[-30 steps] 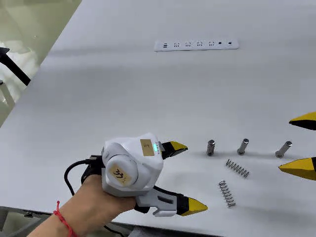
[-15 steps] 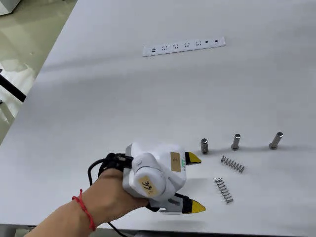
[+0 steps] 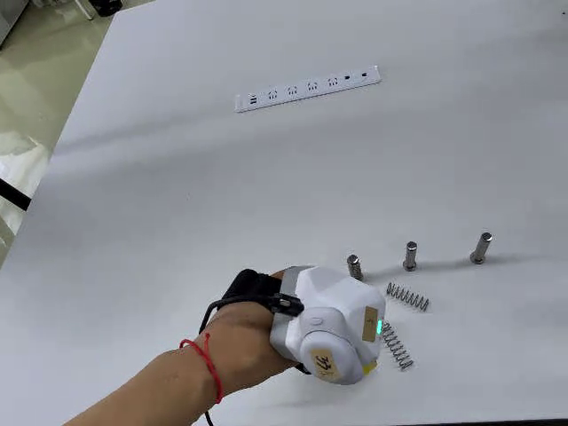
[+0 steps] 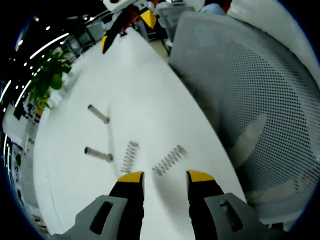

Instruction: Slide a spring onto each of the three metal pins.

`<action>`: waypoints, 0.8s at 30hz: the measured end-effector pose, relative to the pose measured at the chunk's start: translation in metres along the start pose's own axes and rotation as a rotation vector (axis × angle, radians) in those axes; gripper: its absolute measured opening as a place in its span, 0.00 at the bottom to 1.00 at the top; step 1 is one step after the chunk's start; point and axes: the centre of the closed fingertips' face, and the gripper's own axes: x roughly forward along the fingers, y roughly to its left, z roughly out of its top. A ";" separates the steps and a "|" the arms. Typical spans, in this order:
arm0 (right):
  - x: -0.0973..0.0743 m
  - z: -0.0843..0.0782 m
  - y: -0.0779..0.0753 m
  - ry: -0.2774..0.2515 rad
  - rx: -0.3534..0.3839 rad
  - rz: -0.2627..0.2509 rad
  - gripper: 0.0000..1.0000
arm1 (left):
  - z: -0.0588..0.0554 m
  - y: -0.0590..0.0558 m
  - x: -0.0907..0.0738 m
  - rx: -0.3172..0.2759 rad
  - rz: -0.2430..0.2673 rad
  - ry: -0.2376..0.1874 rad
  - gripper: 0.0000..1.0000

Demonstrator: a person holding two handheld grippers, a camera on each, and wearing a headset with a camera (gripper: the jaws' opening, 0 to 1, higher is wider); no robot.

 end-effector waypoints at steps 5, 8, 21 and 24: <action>-0.001 -0.001 0.000 -0.006 0.006 -0.013 0.83 | -0.003 0.000 0.008 0.100 -0.042 0.049 0.30; -0.001 0.000 0.000 -0.013 0.012 -0.018 0.83 | -0.003 0.001 0.011 0.140 -0.061 0.067 0.29; -0.003 -0.004 -0.003 -0.028 0.025 -0.042 0.80 | -0.007 -0.004 0.017 0.146 -0.087 0.098 0.13; -0.004 -0.005 -0.003 -0.030 0.028 -0.045 0.80 | -0.012 -0.006 0.015 0.050 -0.064 0.083 0.12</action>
